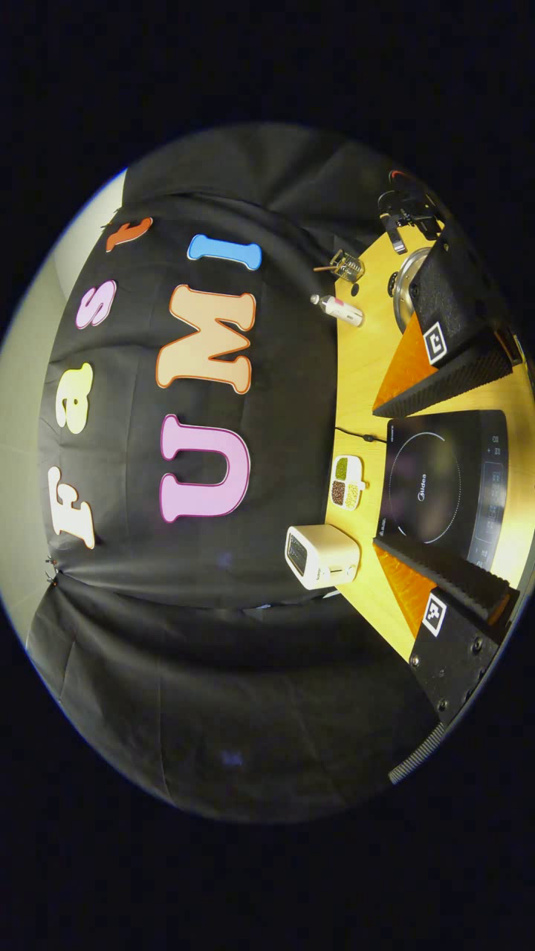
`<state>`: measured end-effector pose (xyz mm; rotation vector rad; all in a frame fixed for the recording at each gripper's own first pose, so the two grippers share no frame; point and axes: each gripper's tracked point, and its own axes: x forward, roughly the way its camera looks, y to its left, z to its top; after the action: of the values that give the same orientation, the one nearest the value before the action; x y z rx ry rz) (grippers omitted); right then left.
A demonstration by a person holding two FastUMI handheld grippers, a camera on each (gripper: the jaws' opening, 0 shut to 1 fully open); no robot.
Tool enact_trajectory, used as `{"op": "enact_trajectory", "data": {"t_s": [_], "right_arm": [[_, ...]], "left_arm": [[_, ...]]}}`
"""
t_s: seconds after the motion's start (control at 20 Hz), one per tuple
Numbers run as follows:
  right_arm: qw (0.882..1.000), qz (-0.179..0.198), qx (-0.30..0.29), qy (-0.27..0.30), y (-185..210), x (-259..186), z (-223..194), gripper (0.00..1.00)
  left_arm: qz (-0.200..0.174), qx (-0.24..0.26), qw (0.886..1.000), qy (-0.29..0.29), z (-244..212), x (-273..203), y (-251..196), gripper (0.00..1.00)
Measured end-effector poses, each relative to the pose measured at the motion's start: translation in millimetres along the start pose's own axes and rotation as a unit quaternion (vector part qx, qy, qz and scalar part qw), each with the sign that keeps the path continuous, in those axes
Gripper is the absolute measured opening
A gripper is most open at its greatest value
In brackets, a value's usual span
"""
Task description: First push the handle of the pot to place it horizontally, then grasp the pot with both hands and set it on the induction cooktop.
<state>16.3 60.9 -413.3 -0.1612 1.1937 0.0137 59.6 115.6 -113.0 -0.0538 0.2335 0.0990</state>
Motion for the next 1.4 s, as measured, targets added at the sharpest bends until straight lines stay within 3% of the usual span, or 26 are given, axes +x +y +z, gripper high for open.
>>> {"op": "enact_trajectory", "data": {"t_s": [0.35,0.4,0.45,0.65,0.7,1.0,1.05,1.1,1.15,1.2,1.4], "right_arm": [[1.000,-0.004,0.023,0.006,31,3,14,0.06],[1.000,-0.002,0.026,0.007,37,5,16,0.06],[1.000,0.001,0.029,0.005,42,4,19,0.07],[0.998,0.007,0.057,-0.008,63,8,34,0.06],[0.997,0.008,0.070,-0.012,67,9,39,0.06],[0.987,0.029,0.154,-0.030,95,14,63,0.06],[0.985,0.035,0.168,-0.033,99,15,67,0.00],[0.982,0.041,0.179,-0.037,104,15,71,0.05],[0.981,0.045,0.187,-0.041,109,16,77,0.00],[0.979,0.047,0.191,-0.045,112,17,81,0.05],[0.978,0.047,0.196,-0.059,123,20,100,0.00]], "left_arm": [[-0.021,0.003,1.000,0.020,-9,17,14,0.96],[-0.024,0.003,0.999,0.022,-8,19,16,0.92],[-0.027,0.004,0.999,0.024,-10,20,18,0.99],[-0.038,0.007,0.999,0.030,-14,24,25,0.92],[-0.042,0.008,0.999,0.031,-14,25,26,0.96],[-0.064,0.016,0.997,0.038,-21,29,28,0.92],[-0.067,0.015,0.997,0.040,-23,28,29,0.96],[-0.070,0.010,0.997,0.044,-25,28,29,0.96],[-0.075,0.005,0.996,0.046,-27,28,26,0.96],[-0.080,-0.001,0.996,0.050,-29,28,24,0.95],[-0.093,-0.015,0.994,0.060,-35,27,15,0.95]]}}
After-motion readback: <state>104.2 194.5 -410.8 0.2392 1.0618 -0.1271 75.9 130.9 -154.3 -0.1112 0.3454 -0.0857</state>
